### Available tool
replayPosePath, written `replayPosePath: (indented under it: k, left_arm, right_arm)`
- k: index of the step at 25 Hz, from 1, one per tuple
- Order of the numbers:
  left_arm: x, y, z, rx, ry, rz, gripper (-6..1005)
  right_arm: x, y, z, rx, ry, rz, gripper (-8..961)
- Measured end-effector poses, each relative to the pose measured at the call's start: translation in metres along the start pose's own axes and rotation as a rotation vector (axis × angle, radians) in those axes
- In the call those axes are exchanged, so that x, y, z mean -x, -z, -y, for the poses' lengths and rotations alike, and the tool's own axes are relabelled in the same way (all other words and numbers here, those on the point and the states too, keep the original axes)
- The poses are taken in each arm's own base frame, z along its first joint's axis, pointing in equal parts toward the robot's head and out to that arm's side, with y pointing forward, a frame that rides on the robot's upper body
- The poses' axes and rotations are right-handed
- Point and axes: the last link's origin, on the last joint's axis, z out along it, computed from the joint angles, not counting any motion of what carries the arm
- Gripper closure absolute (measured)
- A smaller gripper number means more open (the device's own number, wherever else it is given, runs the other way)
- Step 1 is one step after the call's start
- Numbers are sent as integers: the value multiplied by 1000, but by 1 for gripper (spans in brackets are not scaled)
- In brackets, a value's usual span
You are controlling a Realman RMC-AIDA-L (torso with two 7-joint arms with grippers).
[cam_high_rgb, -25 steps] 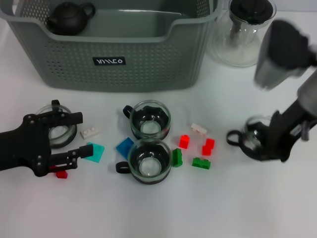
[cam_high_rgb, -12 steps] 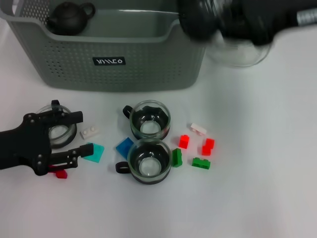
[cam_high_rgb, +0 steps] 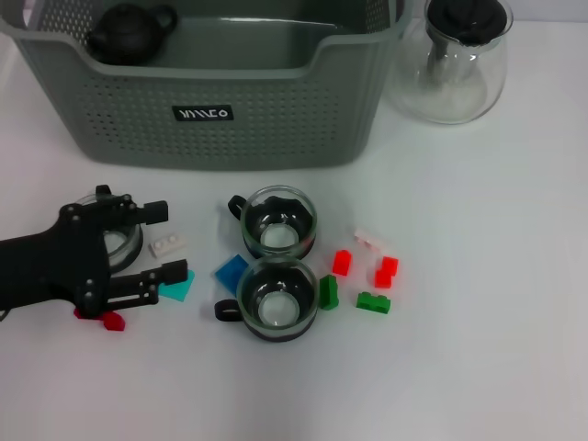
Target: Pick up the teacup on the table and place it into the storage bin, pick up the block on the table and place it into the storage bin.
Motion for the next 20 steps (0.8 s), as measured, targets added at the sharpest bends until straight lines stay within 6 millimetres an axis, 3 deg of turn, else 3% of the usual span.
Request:
replayPosePath:
  k: [6, 11, 20]
  left_arm:
    - [0, -2, 0, 4, 4, -4, 261]
    - [3, -6, 1, -5, 14, -1, 261]
    - [2, -10, 1, 5, 15, -2, 262]
  right_arm:
    - [21, -63, -2, -142, 34, -181, 893]
    - [9, -94, -2, -244, 79, -251, 892]
    - [-35, -97, 7, -284, 62, -352, 891]
